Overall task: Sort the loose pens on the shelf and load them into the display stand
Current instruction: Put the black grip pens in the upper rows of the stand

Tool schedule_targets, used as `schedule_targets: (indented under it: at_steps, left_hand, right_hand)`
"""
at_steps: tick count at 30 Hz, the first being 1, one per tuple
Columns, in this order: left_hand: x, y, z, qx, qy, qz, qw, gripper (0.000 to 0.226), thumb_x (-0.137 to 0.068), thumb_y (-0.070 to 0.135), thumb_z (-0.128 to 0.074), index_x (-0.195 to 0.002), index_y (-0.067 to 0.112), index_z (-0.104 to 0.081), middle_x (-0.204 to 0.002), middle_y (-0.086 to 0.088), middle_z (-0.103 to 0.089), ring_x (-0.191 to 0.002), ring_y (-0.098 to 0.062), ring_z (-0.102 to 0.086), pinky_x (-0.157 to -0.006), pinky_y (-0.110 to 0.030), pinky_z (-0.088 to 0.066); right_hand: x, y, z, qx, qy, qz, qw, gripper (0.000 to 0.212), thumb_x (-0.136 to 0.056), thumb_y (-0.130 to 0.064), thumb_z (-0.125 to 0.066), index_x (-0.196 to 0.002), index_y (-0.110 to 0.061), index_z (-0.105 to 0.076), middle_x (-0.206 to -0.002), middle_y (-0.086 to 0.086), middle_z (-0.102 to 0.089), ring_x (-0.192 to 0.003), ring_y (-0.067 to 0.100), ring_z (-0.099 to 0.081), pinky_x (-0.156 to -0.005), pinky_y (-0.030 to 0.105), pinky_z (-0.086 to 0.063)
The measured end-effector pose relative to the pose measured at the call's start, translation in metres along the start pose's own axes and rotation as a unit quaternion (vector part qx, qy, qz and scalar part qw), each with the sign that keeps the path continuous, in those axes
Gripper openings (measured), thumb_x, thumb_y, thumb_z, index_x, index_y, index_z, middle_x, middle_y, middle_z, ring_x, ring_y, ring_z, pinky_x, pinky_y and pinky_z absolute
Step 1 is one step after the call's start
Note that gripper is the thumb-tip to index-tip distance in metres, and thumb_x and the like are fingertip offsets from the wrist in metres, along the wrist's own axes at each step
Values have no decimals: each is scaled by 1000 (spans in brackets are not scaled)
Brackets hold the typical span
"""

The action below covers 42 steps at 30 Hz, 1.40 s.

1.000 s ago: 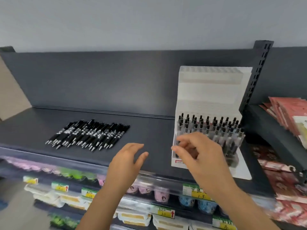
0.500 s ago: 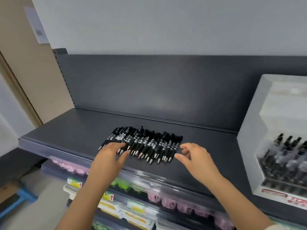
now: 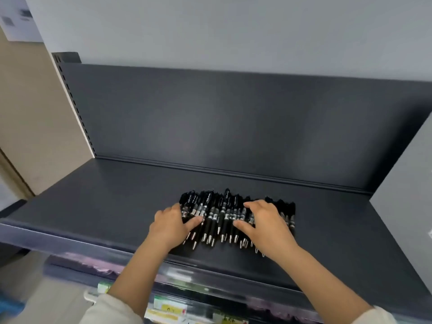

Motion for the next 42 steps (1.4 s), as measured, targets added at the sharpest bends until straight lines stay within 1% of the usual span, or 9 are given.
schedule_targets:
  at_steps: [5,11,17,23,27,30,34,37,42]
  left_hand:
    - [-5,9,3,-37,-19,-4,999,85,-81,67,-52,-142,12,-29,-140,-11,-38,-132,-31,-28,-102,-42,-38]
    - [-13,12,8,-48,-43,25,998,72,-86,56,-53,-135,7,-35,-136,-14,-35,-126,-31,-33,-96,-35,-39]
    - [-21,13,1,22,-40,8,999,55,-93,36,-53,-133,3,-35,-136,-16,-39,-122,-31,-43,-97,-37,-42]
    - [-26,11,-2,75,-16,-19,997,58,-93,42,-51,-136,5,-38,-137,-14,-42,-124,-29,-44,-98,-36,-40]
    - [-29,7,-1,143,-15,-30,989,42,-96,37,-49,-124,7,-50,-123,-9,-56,-107,-23,-52,-86,-30,-42]
    - [-30,6,5,158,-7,-29,987,37,-97,30,-47,-123,4,-52,-114,-7,-60,-99,-23,-56,-81,-31,-43]
    - [-33,2,11,141,16,-29,989,27,-94,24,-51,-115,7,-56,-94,-7,-63,-77,-18,-57,-63,-29,-43]
    - [-32,1,10,149,16,-36,988,27,-93,29,-55,-111,8,-57,-98,-6,-63,-86,-21,-58,-72,-30,-44]
    - [-30,-7,11,172,-11,-29,985,44,-86,38,-66,-121,13,-57,-115,-4,-62,-106,-22,-56,-84,-29,-44]
  right_hand:
    - [-14,5,-5,103,14,-44,994,70,-89,-59,-46,-143,-17,-31,-149,1,-29,-137,22,-23,-110,38,-28]
    - [-11,46,8,112,35,-169,979,80,-87,-62,-45,-146,-14,-23,-151,8,-24,-138,29,-20,-108,44,-29]
    - [-11,60,0,4,-6,-227,974,79,-88,-56,-50,-147,-13,-19,-150,14,-24,-136,33,-24,-105,43,-33]
    - [-18,62,2,-97,15,-258,961,94,-81,-45,-68,-149,-11,-12,-150,14,-21,-138,34,-19,-109,42,-29]
    - [-25,70,5,-173,-2,-300,938,103,-74,-36,-77,-149,-14,-11,-150,14,-21,-136,32,-29,-108,42,-35]
    - [-29,70,4,-178,-20,-311,933,96,-76,-29,-75,-148,-12,-14,-148,14,-25,-131,32,-37,-101,39,-40]
    - [-36,64,4,-129,-45,-325,936,85,-75,-35,-72,-141,-8,-26,-142,15,-31,-126,33,-40,-100,41,-44]
    - [-38,58,5,-86,-61,-324,940,82,-77,-35,-70,-140,-6,-28,-142,15,-29,-126,32,-40,-98,39,-45]
    - [-34,60,1,-120,-40,-313,941,61,-80,-25,-67,-128,-3,-39,-127,14,-46,-102,27,-53,-73,32,-45]
Point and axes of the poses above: each hand's wrist, its own x-axis away from the middle knuckle, its own z-axis out of the back of the hand, y = z × x, the point moved 2 cm from there along -x, towards the middle knuckle
